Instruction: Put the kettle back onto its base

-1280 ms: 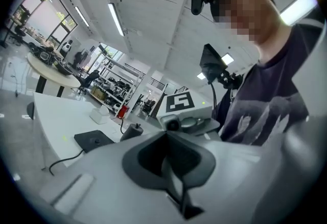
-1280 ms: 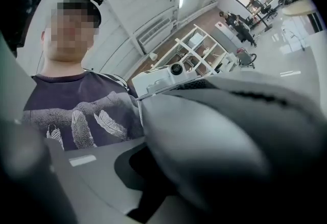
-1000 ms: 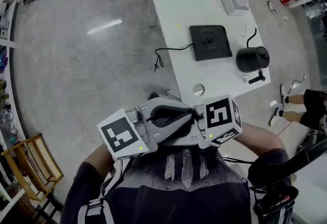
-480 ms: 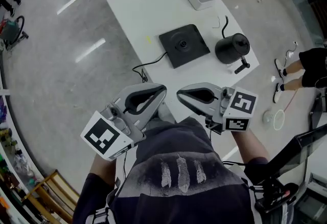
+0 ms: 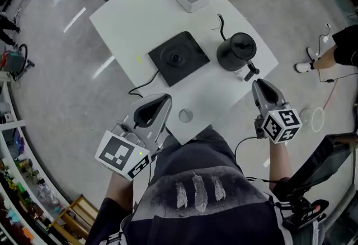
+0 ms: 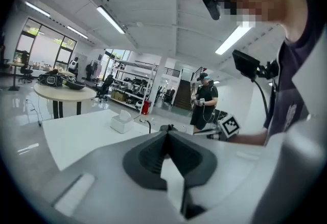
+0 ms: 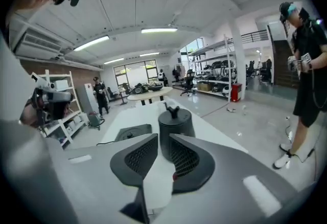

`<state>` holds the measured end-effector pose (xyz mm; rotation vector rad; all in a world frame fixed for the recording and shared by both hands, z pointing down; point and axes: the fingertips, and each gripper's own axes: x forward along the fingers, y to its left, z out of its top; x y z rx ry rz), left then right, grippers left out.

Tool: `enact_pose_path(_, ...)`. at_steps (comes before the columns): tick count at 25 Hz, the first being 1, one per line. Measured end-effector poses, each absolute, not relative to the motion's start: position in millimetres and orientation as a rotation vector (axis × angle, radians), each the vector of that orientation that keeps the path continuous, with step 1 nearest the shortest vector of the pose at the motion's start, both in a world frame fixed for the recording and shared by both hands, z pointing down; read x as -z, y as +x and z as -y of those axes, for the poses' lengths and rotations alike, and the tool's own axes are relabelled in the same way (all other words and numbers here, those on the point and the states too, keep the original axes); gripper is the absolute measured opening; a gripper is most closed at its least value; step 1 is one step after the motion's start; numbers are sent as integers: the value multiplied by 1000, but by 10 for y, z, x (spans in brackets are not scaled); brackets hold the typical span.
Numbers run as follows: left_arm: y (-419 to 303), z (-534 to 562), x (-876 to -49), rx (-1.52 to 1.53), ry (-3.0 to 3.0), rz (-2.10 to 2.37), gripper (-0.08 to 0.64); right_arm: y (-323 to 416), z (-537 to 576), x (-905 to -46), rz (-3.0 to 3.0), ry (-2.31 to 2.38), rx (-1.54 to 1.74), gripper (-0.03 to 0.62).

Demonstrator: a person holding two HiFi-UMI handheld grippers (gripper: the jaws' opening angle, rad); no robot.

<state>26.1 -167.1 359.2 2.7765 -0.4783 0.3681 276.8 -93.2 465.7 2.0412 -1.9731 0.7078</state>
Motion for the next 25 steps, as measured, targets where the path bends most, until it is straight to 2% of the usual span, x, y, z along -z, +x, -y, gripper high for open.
enact_pose_path(1,354,1687,-3598,-383,2770,480,0,2877,916,-4721,1950,2047,-705,89)
enact_pose_path(4,624,1715,-3626,-417,2766,475,0,3071,922,-4975,1941,2001,-752,271)
enact_pose_path(5,708,1721,-3648,-430,2762,475,0,3112,947,-5070,1942,1977,-764,292)
enact_pose_path(10,998,1691,-3724,-495,2754,469,0,3200,1159,-5463,1932,1844,-755,310)
enact_pose_path(14,959,1652,-3732,-522,2744,511,0,3149,1230,-5688,1905,1754,-738,308)
enact_pose_path(16,907,1606,-3761,-529,2733,530,0,3109,1224,-5781,1893,1727,-719,277)
enact_pose_path(20,841,1488,-3824,-541,2717,564,0,3052,1176,-5891,1860,1696,-654,91)
enact_pose_path(25,886,1616,-3865,-544,2681,598,0,3152,1364,-5845,1881,1686,-638,83)
